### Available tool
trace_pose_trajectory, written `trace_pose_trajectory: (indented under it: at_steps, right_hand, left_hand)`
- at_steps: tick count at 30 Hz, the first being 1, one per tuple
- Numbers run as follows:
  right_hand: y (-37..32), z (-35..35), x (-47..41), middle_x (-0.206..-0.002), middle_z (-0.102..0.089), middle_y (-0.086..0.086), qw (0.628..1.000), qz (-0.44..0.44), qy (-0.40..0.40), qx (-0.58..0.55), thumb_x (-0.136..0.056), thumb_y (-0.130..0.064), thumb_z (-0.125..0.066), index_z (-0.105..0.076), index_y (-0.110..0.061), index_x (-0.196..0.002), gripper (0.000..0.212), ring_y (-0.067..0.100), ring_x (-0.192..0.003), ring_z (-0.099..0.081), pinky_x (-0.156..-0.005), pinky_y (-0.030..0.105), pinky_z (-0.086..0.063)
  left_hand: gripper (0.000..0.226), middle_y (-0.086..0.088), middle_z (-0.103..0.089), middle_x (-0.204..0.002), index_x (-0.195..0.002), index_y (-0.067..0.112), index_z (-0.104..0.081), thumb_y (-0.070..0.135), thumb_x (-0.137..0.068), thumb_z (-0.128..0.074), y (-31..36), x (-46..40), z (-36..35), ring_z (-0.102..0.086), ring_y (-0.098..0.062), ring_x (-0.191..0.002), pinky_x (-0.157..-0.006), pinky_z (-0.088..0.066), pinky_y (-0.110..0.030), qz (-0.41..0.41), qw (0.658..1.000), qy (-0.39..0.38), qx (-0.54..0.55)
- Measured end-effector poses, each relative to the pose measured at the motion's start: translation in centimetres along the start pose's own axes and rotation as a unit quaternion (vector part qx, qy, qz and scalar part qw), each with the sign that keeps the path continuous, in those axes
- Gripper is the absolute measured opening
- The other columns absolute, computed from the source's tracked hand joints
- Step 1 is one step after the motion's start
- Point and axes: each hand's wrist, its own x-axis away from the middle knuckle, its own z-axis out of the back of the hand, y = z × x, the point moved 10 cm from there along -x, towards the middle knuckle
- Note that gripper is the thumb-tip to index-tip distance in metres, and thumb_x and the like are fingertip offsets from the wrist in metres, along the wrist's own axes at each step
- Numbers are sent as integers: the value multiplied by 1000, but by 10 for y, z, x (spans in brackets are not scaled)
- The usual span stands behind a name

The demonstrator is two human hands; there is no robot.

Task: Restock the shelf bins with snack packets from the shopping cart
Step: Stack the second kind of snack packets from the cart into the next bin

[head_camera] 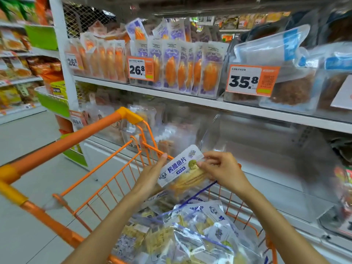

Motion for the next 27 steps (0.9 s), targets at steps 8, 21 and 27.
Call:
trace_pose_trajectory:
  at_steps: [8,21,27]
  right_hand:
    - [37,-2,14,-77,-71,4,966,-145,67,-201,-86,-12,-69,-70,-9,-101,15,2,-51,-62,-47,12,-44]
    - [33,38,23,-76,-74,0,961,-137,123,-209,-89,-22,-66,-69,-13,-97,12,2,-56,-65,-51,13,-48]
    - [34,31,10,-66,-65,-3,982,-137,64,-117,-87,-14,-68,-64,-9,-103,18,3,-52,-54,-54,16,-45]
  left_hand:
    - [42,2,-70,-95,-105,15,-70,44,-74,-74,3,1,0,-63,-15,-95,-85,-49,-33,28,993,-17,111]
    - [19,9,-58,-78,-83,17,-65,34,-78,-72,13,-15,-52,-51,-10,-79,-93,-36,-35,85,967,-132,202]
    - [43,0,-57,-112,-116,18,-51,39,-84,-68,14,-23,-33,-54,-12,-94,-87,-40,-34,37,987,-52,149]
